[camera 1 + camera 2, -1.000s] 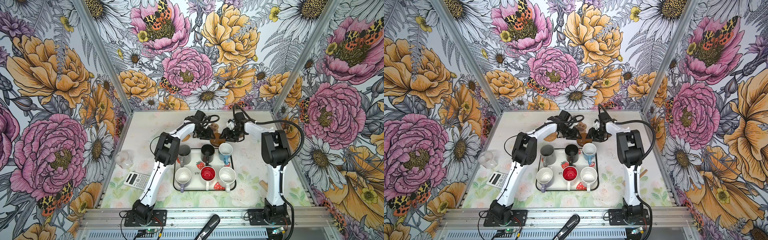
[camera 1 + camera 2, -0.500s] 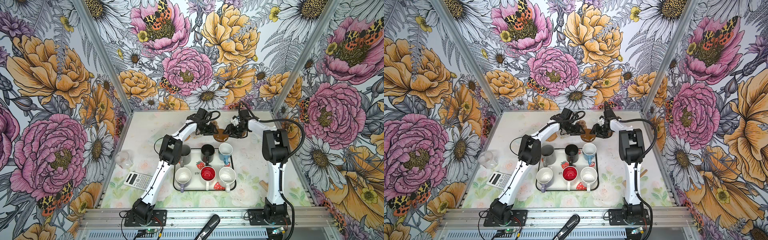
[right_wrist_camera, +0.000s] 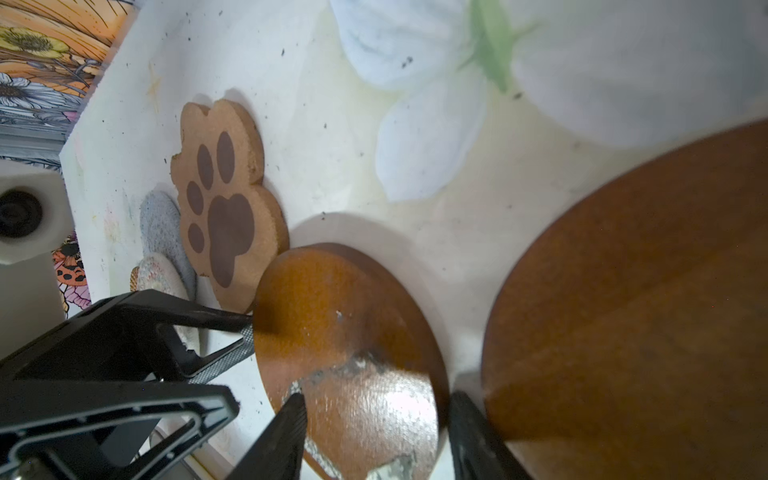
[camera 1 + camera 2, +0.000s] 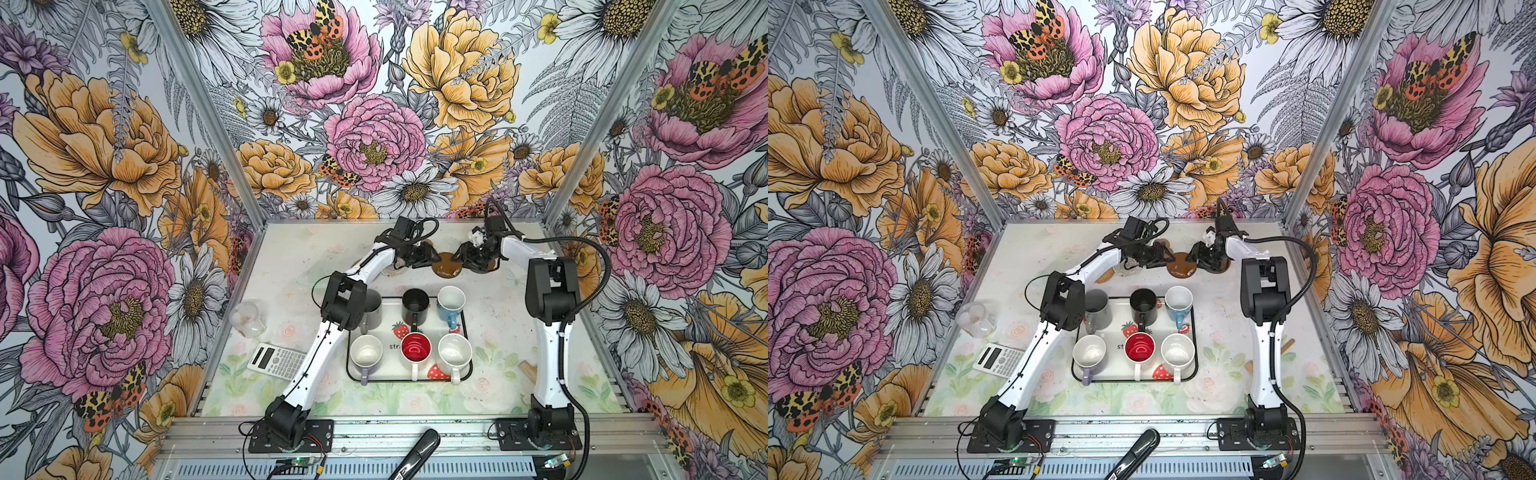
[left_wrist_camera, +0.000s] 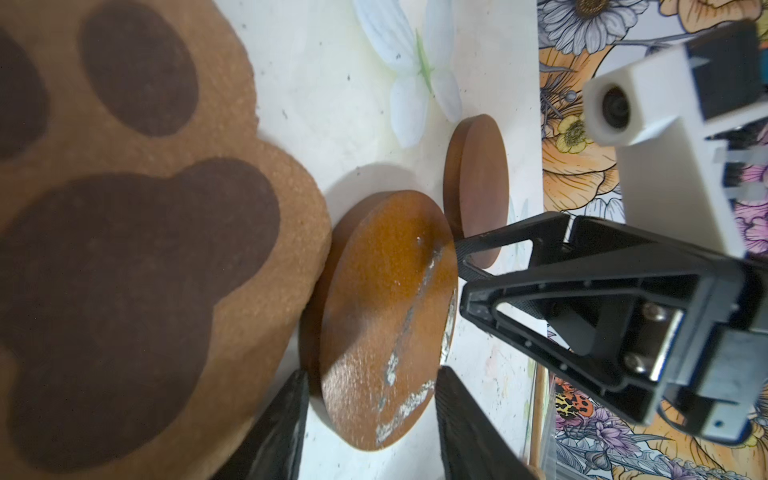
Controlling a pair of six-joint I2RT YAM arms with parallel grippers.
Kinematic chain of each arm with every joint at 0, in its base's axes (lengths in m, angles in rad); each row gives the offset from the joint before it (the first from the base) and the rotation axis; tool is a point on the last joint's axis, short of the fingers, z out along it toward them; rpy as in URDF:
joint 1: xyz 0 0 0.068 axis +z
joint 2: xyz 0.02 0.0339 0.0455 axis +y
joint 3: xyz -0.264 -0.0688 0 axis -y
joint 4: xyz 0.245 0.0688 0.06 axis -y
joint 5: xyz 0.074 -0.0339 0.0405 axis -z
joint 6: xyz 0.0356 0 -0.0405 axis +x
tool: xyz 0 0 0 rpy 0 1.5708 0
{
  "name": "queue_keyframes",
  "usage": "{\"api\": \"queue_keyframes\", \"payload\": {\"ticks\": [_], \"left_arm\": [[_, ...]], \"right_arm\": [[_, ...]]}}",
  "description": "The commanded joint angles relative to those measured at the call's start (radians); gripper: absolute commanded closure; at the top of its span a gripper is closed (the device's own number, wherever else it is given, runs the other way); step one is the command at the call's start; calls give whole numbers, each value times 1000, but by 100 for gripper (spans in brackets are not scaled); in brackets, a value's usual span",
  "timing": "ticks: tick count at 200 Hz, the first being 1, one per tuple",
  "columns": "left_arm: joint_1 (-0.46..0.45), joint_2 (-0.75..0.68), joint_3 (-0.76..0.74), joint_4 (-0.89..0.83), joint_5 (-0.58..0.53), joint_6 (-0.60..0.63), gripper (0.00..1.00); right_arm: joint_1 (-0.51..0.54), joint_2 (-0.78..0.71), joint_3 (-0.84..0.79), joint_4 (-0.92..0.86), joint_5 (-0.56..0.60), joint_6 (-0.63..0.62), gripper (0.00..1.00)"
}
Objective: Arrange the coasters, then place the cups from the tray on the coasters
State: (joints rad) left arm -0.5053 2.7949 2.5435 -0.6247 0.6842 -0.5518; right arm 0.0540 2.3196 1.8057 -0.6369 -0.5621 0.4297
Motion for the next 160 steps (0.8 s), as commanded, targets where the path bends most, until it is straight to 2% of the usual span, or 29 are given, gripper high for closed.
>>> {"api": "queue_keyframes", "payload": {"ticks": [1, 122, 160], "left_arm": [[-41, 44, 11, 161, 116, -91, 49], [-54, 69, -23, 340, 139, -216, 49], [-49, 51, -57, 344, 159, -221, 49]], "right_arm": [[18, 59, 2, 1, -48, 12, 43], [-50, 13, 1, 0, -31, 10, 43], [-55, -24, 0, -1, -28, 12, 43]]}}
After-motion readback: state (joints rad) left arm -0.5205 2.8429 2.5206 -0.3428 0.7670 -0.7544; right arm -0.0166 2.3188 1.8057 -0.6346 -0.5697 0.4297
